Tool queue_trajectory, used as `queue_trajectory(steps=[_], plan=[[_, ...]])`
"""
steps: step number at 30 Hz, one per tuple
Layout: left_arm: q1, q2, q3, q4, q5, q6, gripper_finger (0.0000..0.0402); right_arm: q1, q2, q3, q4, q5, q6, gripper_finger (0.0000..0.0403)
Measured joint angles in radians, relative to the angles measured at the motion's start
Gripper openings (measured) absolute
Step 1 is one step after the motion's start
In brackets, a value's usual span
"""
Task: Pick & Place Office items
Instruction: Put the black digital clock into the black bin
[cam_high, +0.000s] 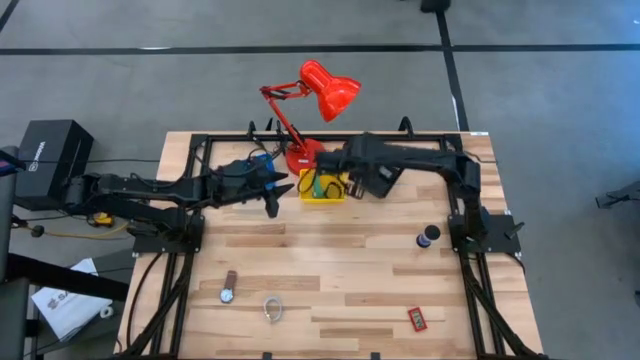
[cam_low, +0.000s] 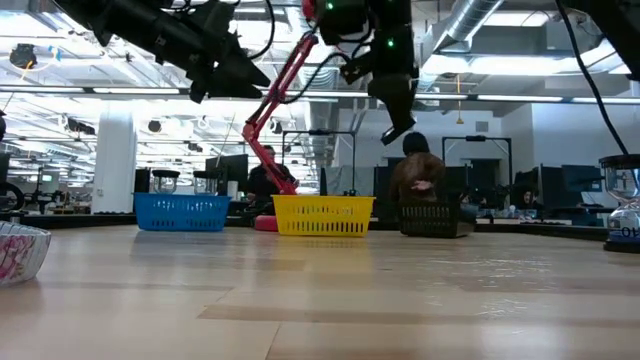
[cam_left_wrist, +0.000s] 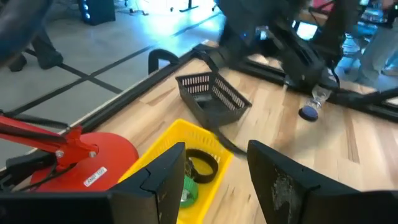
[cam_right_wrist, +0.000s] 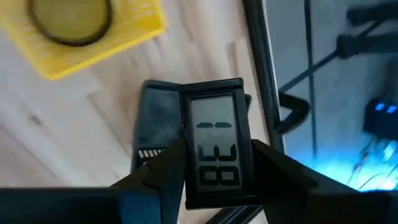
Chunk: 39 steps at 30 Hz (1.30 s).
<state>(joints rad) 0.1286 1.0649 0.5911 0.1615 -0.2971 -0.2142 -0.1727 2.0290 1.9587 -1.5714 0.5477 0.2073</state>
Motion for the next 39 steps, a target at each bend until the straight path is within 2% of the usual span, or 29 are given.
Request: queue_trajectory(steps=[6,21,25,30,39], plan=[[-0.017,0.0,0.0,-0.073,0.0,0.0,0.0167,-0.075,-0.001,0.0,0.0,-0.084,0.006,0.0136],[-0.019,0.0,0.0,-0.205,0.0,-0.056,0.0167,-0.142,-0.017,-0.001,0.0,-0.07,0.015,0.0139],[-0.019,0.0,0.0,-0.207,0.0,-0.056,0.0167,-0.122,-0.017,-0.001,0.0,-0.085,0.007,0.0144],[-0.018,0.0,0.0,-0.204,0.0,-0.056,0.0167,-0.062,-0.017,-0.001,0.026,-0.189,-0.058,0.014],[-0.015,0.0,0.0,-0.141,-0.001,-0.055,0.0167,0.023,-0.076,0.0,0.11,-0.208,-0.112,0.0141]])
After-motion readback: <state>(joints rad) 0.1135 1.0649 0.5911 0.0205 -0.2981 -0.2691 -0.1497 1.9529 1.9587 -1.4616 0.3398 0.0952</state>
